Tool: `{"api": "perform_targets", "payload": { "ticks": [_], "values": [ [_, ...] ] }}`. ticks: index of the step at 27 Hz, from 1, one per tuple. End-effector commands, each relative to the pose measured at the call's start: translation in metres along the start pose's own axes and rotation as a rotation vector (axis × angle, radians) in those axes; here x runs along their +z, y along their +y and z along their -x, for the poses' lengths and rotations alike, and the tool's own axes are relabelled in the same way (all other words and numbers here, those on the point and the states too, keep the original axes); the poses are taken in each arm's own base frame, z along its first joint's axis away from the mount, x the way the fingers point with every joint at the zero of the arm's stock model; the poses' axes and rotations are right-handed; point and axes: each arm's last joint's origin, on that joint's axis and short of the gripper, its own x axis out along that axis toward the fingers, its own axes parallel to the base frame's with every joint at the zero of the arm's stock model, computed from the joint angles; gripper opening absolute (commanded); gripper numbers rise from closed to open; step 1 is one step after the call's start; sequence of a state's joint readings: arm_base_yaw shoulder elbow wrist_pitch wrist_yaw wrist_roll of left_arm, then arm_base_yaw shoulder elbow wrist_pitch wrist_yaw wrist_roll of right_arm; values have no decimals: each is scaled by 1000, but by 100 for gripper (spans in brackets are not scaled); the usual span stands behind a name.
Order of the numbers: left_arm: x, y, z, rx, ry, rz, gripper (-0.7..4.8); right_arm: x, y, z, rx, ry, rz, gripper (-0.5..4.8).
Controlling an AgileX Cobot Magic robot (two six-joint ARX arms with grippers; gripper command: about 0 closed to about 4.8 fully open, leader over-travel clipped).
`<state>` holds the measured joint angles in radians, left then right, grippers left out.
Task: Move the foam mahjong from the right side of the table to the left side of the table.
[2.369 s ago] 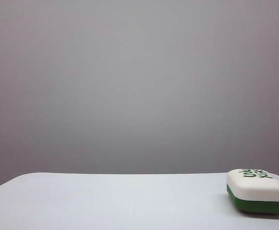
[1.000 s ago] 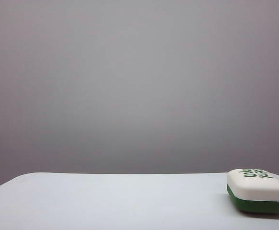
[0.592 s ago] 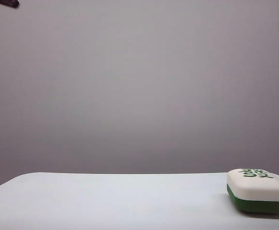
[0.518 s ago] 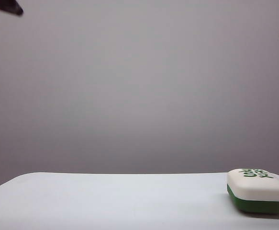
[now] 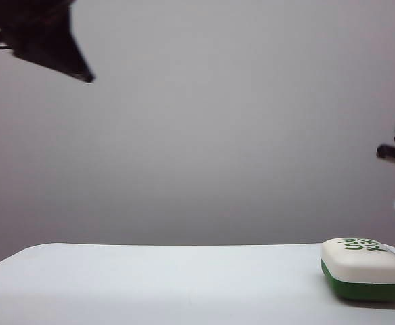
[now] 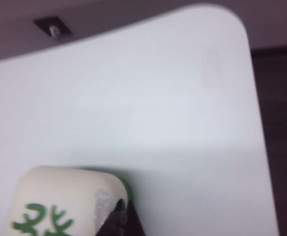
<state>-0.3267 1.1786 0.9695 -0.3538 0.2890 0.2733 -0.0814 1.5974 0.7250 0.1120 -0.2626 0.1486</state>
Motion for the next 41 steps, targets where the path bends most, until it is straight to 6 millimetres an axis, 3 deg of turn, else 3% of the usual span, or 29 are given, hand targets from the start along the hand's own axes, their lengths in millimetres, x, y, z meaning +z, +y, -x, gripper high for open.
{"api": "perform_targets", "payload": {
  "ticks": [1, 7, 17, 26, 30, 36, 41],
  "values": [
    [9, -8, -9, -44, -60, -33, -5, -8, -5, -14, 2, 38, -11, -5],
    [7, -11, -15, -66, -36, -34, -5, -21, -1, -33, 23, 104, -19, -5],
    [0, -14, -15, -114, 30, -12, -5, -19, 24, -54, 34, 202, 28, -5],
    [-9, -17, -13, -138, 122, 16, -5, -39, 59, -58, 60, 321, 91, -5],
    [-14, -18, -11, -152, 175, 32, -5, -42, 61, -55, 50, 356, 92, -5],
    [-14, -21, 0, -152, 177, 33, -5, -47, 66, -51, 179, 441, 30, -5],
    [-14, -27, 24, -154, 184, 35, -5, -56, 90, -51, 245, 476, 53, -5]
  ]
}}
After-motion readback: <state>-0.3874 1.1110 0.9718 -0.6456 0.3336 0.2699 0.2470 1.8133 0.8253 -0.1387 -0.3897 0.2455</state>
